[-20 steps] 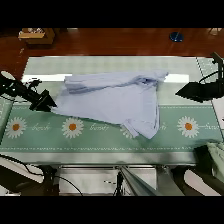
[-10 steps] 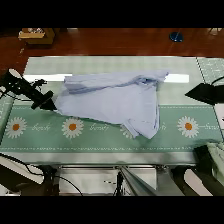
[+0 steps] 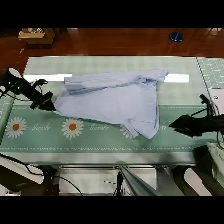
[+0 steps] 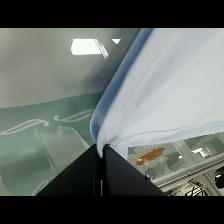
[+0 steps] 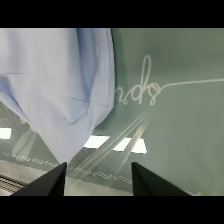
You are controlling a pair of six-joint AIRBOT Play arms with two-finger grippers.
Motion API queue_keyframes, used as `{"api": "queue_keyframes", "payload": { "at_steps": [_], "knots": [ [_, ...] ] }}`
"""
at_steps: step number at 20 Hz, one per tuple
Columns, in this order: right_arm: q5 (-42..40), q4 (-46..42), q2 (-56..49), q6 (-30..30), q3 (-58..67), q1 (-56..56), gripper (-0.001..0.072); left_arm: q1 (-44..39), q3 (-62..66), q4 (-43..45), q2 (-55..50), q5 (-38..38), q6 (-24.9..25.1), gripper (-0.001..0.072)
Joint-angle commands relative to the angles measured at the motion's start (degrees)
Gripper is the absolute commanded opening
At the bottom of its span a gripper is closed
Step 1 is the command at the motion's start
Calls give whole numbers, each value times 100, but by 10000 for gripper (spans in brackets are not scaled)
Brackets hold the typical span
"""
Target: Fold the shirts.
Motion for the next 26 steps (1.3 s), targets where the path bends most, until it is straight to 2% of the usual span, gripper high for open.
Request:
{"api": "queue_keyframes", "payload": {
  "at_steps": [1, 10, 14, 18, 19, 20, 22, 24, 26],
  "knots": [
    [-509, 195, 7, -57, -654, -20, 486, 7, 7, -20, 28, -94, 22, 25],
    [-1635, 905, -39, 111, -949, 103, 486, 7, 7, -234, 42, -103, 24, 25],
    [-2039, 968, -494, 299, -949, 1003, 486, 7, 7, -234, 42, -94, 28, 24],
    [-2632, 1445, -1023, 310, -946, 1683, 478, 7, 7, -234, 42, -96, 92, 25],
    [-2776, 1495, -1106, 313, -946, 1749, 431, 7, 7, -234, 42, -98, 120, 24],
    [-2881, 1499, -1154, 323, -946, 1759, 312, 7, 7, -234, 42, -111, 131, 24],
    [-2898, 1480, -1097, 343, -942, 1672, 149, 7, 70, -232, 42, -142, 201, 24],
    [-2706, 1478, -879, 328, -940, 1462, 59, 7, 315, -234, 48, -236, 219, 23],
    [-2389, 1480, -389, 271, -890, 1204, 28, 7, 828, -302, 83, -426, 223, 23]
  ]
}}
